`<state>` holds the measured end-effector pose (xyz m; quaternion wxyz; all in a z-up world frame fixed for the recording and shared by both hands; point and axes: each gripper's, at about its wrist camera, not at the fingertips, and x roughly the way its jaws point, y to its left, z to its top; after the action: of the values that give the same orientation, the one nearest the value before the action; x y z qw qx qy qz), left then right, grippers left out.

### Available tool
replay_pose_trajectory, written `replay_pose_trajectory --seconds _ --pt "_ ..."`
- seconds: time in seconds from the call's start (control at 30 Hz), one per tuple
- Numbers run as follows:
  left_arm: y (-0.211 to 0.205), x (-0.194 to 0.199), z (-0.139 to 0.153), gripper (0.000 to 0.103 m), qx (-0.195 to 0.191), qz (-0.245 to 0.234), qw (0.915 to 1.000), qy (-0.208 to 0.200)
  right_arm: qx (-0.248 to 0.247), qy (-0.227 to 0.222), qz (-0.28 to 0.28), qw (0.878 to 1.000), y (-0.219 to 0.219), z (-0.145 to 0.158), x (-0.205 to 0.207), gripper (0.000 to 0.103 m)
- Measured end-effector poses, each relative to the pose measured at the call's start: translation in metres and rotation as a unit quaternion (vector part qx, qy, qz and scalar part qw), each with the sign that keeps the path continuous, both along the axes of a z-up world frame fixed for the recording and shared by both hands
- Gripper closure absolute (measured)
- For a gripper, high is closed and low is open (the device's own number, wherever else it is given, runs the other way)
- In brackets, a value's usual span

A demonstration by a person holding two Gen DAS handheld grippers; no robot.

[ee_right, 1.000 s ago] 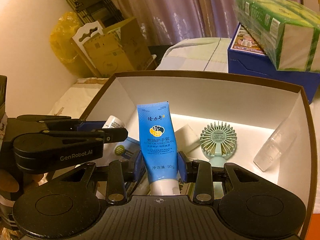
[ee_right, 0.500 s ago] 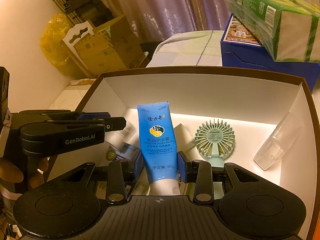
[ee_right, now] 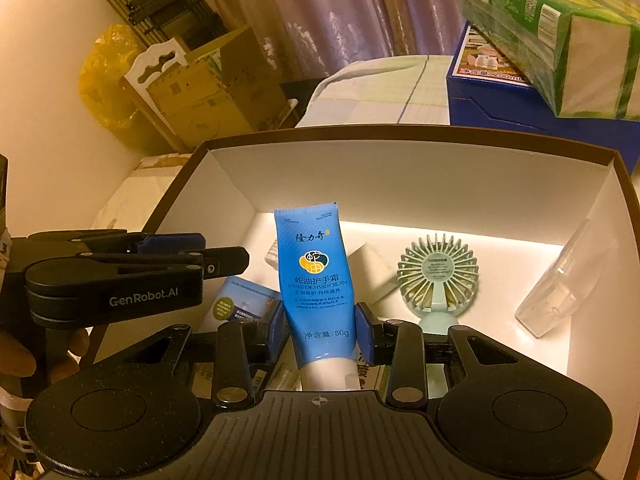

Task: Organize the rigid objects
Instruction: 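Open both tools to release the pill bottle and tube into the box, then withdraw both open tools up and away from the box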

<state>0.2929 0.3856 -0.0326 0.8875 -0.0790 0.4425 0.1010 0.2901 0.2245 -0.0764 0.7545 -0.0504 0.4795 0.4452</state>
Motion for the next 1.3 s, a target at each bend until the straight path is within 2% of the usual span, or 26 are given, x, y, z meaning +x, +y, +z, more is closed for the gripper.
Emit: replay_pose_trajectory --seconds 0.23,0.37,0.4,0.53,0.6,1.3 --pt "0.002 -0.002 0.001 0.061 -0.002 0.005 1.0 0.002 0.001 0.0 0.002 1.0 0.005 -0.001 -0.001 0.069" --pt "0.005 -0.005 0.005 0.061 -0.006 0.011 0.9999 -0.003 0.022 -0.003 -0.003 1.0 0.006 -0.001 0.0 0.068" --pt "0.005 -0.006 0.006 0.06 -0.006 0.012 0.9999 -0.005 0.034 -0.003 -0.01 0.999 0.006 -0.001 0.0 0.066" --pt "0.005 -0.009 0.01 0.058 -0.006 0.013 0.9999 -0.009 0.075 -0.003 -0.023 0.997 0.002 0.003 -0.002 0.048" --pt "0.005 -0.012 0.011 0.057 -0.008 0.013 0.9998 -0.01 0.073 -0.01 -0.021 0.997 0.001 0.006 -0.003 0.045" --pt "-0.006 -0.028 0.019 0.054 -0.011 0.011 0.9997 -0.021 0.056 -0.012 -0.032 0.998 -0.013 0.012 -0.007 0.041"
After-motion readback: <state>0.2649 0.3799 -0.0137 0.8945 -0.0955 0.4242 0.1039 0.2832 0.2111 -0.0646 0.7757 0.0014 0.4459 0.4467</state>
